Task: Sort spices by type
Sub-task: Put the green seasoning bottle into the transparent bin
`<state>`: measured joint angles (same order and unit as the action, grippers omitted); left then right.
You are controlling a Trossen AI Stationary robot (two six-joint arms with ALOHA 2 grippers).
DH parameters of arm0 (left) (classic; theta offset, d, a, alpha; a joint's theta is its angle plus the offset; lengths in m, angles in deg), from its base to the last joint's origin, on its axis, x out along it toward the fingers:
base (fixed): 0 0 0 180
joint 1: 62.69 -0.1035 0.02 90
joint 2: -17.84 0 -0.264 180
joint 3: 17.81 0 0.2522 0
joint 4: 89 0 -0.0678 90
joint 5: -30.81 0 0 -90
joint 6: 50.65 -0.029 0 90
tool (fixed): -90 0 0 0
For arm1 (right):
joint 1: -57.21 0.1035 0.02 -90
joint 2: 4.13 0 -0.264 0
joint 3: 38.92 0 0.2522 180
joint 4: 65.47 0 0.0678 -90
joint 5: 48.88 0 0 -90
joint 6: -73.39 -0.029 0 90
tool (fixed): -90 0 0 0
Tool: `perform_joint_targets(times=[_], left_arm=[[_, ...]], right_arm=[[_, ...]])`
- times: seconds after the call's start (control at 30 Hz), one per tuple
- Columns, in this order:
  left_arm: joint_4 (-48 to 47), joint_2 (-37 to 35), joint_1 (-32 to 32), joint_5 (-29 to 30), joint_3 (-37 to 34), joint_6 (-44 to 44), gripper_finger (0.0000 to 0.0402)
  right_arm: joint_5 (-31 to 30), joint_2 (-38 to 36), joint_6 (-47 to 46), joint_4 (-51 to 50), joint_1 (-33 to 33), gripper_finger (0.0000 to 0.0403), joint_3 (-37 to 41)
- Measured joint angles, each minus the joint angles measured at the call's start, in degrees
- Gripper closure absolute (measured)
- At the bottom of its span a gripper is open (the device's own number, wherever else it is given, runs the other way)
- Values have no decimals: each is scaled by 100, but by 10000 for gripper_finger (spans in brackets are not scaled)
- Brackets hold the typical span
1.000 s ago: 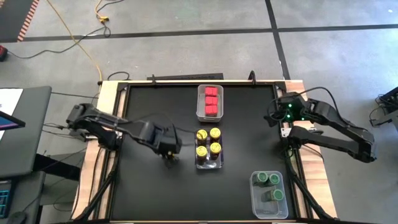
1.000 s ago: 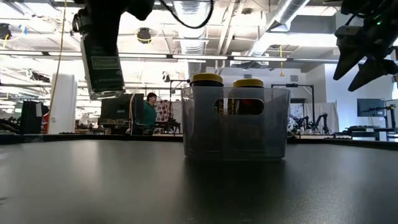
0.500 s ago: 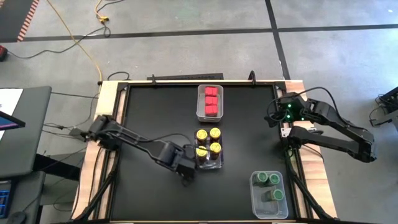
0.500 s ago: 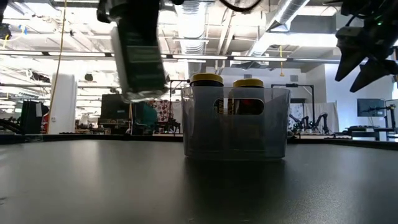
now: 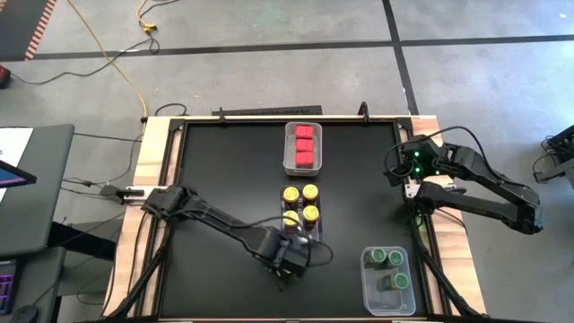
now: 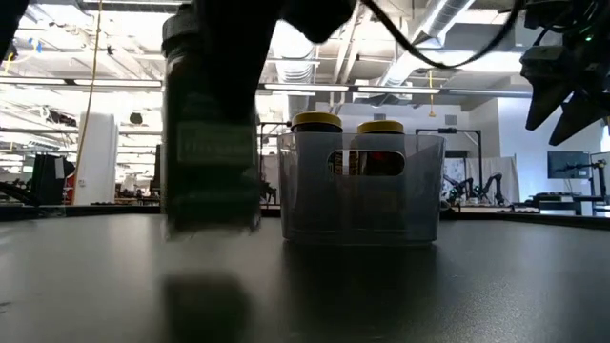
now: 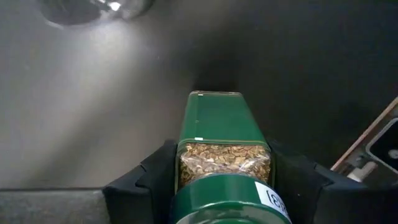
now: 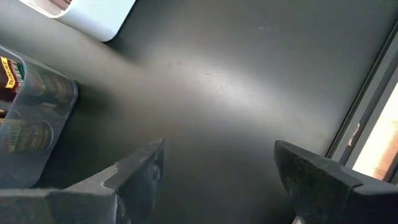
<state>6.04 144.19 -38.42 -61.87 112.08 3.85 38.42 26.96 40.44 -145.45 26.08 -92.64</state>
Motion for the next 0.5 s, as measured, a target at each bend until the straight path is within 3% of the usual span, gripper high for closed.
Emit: perform_joint_targets(times=[0.17, 0.37, 0.5], left_arm=[[46, 130, 15, -121, 11, 261, 205], [65, 124, 13, -139, -2, 553, 143], [149, 124, 13, -140, -6, 518, 128]], right_arm=[[2, -4, 0, 1, 0, 77, 0], [4, -4, 0, 2, -2, 77, 0], [7, -4, 0, 1, 0, 77, 0]])
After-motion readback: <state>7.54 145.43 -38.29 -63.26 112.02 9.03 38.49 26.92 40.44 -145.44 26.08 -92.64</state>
